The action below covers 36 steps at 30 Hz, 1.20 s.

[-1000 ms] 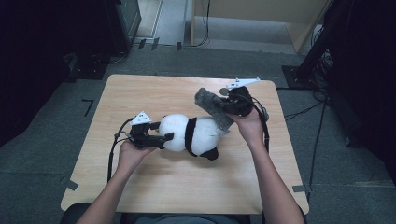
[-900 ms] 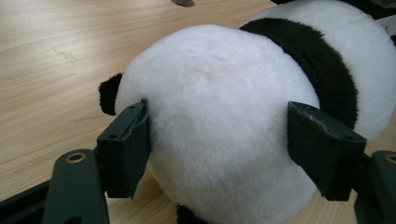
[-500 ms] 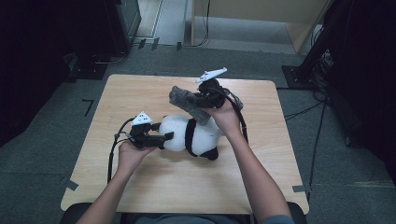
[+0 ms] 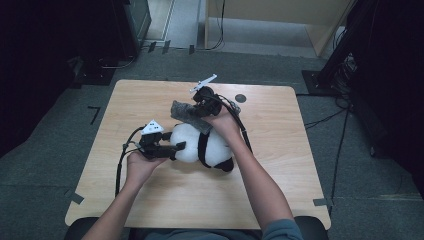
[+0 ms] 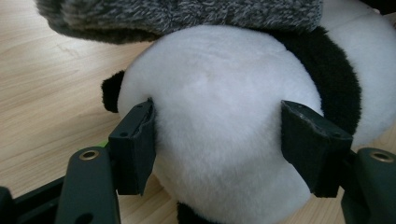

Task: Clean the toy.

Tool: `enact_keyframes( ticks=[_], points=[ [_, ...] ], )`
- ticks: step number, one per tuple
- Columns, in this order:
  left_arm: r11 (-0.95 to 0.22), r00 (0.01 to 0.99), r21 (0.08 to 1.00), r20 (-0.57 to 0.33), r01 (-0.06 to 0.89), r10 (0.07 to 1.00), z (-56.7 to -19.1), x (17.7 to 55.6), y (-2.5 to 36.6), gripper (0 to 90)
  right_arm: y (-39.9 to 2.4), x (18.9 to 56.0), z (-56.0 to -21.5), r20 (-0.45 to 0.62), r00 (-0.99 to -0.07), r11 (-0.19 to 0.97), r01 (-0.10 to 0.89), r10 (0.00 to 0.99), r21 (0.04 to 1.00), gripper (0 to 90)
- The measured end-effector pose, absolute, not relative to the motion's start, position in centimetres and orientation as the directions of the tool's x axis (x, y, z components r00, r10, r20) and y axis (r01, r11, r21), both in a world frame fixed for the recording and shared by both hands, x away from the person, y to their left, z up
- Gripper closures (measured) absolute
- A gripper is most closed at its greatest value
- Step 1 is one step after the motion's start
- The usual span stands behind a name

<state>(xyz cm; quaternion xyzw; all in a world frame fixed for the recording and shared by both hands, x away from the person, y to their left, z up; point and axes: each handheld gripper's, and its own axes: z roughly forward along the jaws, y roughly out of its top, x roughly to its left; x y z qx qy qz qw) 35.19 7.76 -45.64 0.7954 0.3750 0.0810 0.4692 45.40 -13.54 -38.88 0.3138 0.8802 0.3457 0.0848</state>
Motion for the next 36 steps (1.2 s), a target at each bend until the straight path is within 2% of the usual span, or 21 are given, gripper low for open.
enact_keyframes(
  ticks=[15,29,36],
  points=[
    [-0.298,0.697,0.786,-0.222,0.542,0.682,-45.8,35.3,7.5,35.6,-17.5,45.7,-40.3,0.077,-0.753,0.553,0.544,0.653,0.631,76.1],
    [-0.298,0.693,0.775,-0.237,0.557,0.68,-45.8,35.3,7.6,50.1,-22.9,45.2,-39.8,0.064,-0.698,0.501,0.572,0.713,0.65,76.5],
    [-0.299,0.697,0.78,-0.232,0.55,0.679,-45.9,35.3,7.7,49.8,-25.8,44.0,-40.3,0.071,-0.668,0.463,0.583,0.74,0.667,76.8]
  ],
)
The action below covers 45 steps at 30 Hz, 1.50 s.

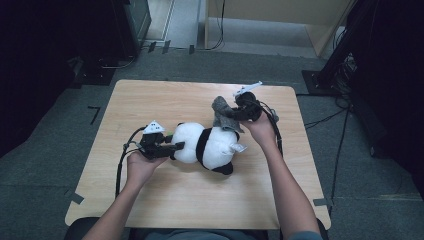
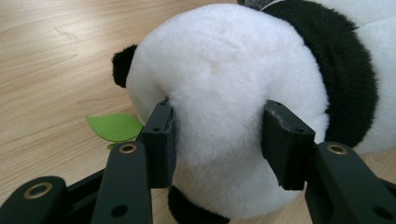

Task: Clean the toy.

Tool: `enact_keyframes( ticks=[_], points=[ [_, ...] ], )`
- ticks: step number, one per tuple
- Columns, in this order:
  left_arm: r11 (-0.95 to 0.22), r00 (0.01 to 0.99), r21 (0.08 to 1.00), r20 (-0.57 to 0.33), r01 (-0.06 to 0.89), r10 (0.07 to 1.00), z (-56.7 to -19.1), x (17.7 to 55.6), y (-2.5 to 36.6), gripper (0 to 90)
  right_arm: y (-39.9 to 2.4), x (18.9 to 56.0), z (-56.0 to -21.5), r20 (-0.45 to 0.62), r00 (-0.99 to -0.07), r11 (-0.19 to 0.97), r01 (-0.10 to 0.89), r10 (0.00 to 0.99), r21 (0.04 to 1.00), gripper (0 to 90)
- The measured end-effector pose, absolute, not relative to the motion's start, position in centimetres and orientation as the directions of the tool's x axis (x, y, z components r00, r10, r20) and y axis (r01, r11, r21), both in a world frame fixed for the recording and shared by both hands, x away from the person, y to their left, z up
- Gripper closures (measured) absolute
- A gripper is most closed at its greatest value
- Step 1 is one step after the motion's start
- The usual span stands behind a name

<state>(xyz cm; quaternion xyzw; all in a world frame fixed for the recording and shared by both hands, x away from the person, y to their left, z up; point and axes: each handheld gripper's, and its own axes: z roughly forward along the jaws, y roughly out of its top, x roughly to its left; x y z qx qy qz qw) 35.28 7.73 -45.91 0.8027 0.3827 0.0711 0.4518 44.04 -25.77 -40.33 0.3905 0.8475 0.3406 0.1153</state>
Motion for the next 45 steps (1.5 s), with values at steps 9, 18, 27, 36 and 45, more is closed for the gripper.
enact_keyframes(
  ticks=[9,18,27,36,45],
  points=[
    [-0.279,0.696,0.79,-0.242,0.545,0.676,-46.0,35.2,7.9,44.0,-27.5,43.3,-38.9,0.063,-0.642,0.417,0.565,0.764,0.712,77.0],
    [-0.278,0.696,0.792,-0.241,0.544,0.677,-45.8,34.9,7.9,41.6,-24.2,43.8,-36.7,0.037,-0.693,0.452,0.509,0.72,0.732,77.0],
    [-0.28,0.694,0.788,-0.241,0.548,0.678,-45.7,34.8,7.9,42.0,-18.5,45.2,-36.2,0.014,-0.753,0.504,0.454,0.658,0.735,77.0],
    [-0.278,0.692,0.79,-0.239,0.546,0.681,-45.7,34.8,7.8,42.2,-14.1,45.7,-38.0,0.025,-0.795,0.561,0.449,0.606,0.695,77.1],
    [-0.283,0.694,0.79,-0.235,0.544,0.68,-45.7,34.8,7.7,42.5,-15.1,45.7,-39.6,0.058,-0.795,0.584,0.49,0.604,0.647,77.3]
  ],
)
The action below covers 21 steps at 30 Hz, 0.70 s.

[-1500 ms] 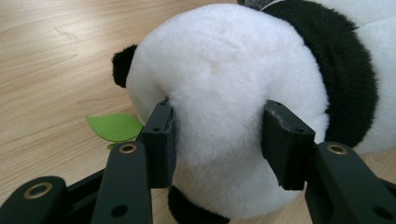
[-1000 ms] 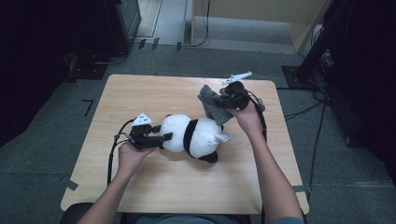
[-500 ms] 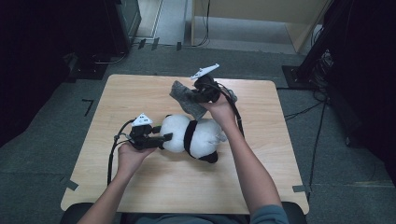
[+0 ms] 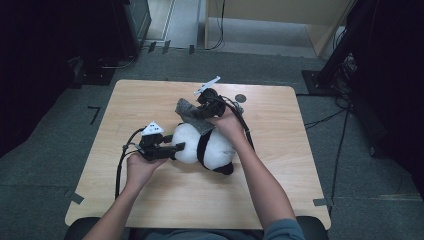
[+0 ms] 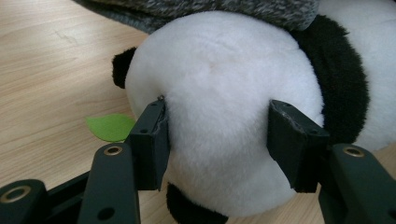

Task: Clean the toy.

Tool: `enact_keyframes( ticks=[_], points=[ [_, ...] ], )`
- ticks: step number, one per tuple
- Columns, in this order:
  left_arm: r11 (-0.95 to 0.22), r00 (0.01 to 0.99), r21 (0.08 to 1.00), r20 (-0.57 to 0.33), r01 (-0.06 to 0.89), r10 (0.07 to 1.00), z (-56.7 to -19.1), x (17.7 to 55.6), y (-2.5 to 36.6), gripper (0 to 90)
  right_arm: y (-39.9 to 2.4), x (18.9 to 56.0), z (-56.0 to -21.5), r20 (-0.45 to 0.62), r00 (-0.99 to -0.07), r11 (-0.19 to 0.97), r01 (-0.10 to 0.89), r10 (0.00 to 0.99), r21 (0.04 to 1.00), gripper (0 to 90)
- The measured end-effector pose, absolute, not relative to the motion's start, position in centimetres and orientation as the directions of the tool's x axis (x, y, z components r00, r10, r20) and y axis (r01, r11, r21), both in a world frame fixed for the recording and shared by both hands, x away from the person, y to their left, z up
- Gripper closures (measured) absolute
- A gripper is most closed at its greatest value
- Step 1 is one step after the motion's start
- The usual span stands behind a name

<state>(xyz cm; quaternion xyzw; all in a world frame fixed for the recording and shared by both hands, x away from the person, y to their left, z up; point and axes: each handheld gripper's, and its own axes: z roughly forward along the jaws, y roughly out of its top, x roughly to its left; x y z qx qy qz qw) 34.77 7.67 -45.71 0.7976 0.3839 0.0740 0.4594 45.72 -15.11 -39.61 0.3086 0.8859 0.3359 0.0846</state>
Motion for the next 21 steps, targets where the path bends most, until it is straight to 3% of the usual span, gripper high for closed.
enact_keyframes(
  ticks=[21],
  points=[
    [-0.282,0.698,0.79,-0.24,0.544,0.675,-45.8,34.8,7.7,42.9,-23.3,44.4,-39.5,0.062,-0.725,0.521,0.549,0.686,0.653,77.3]
  ],
)
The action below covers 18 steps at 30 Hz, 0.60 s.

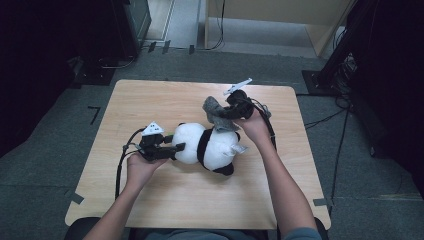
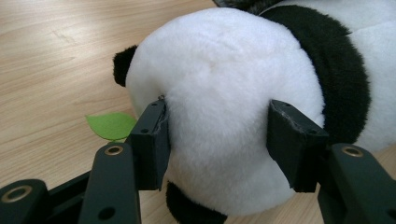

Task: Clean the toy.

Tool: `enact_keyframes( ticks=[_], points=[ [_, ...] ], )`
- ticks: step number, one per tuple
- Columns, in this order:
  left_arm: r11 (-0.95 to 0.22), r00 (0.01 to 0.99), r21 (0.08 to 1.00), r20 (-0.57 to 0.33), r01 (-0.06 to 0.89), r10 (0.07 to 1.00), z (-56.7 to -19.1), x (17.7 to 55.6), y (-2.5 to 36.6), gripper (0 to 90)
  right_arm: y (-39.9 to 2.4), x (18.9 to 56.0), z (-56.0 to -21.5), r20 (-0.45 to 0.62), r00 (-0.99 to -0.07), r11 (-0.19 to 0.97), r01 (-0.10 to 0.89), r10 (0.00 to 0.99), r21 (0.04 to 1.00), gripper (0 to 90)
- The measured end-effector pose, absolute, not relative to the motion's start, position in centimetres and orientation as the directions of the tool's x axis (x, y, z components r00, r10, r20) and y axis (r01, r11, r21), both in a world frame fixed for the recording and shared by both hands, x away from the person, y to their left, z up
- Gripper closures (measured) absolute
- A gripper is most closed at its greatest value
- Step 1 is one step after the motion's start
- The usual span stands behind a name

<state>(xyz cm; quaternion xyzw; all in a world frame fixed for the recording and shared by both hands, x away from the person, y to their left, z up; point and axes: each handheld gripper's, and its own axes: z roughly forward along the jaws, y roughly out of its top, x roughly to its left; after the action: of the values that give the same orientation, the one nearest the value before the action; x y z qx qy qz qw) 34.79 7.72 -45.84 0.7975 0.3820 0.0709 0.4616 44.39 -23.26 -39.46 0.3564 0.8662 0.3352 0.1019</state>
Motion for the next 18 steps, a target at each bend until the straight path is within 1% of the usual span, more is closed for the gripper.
enact_keyframes(
  ticks=[11,14,18],
  points=[
    [-0.274,0.697,0.793,-0.244,0.544,0.674,-46.0,34.8,7.8,42.9,-27.1,43.1,-39.5,0.062,-0.674,0.473,0.579,0.736,0.664,77.3],
    [-0.272,0.696,0.795,-0.244,0.542,0.675,-46.0,34.8,7.8,42.7,-27.7,42.7,-38.8,0.062,-0.664,0.448,0.568,0.745,0.691,77.3],
    [-0.274,0.698,0.796,-0.24,0.539,0.675,-46.0,34.7,7.8,42.6,-27.5,41.9,-37.0,0.073,-0.68,0.424,0.534,0.73,0.732,77.3]
  ],
)
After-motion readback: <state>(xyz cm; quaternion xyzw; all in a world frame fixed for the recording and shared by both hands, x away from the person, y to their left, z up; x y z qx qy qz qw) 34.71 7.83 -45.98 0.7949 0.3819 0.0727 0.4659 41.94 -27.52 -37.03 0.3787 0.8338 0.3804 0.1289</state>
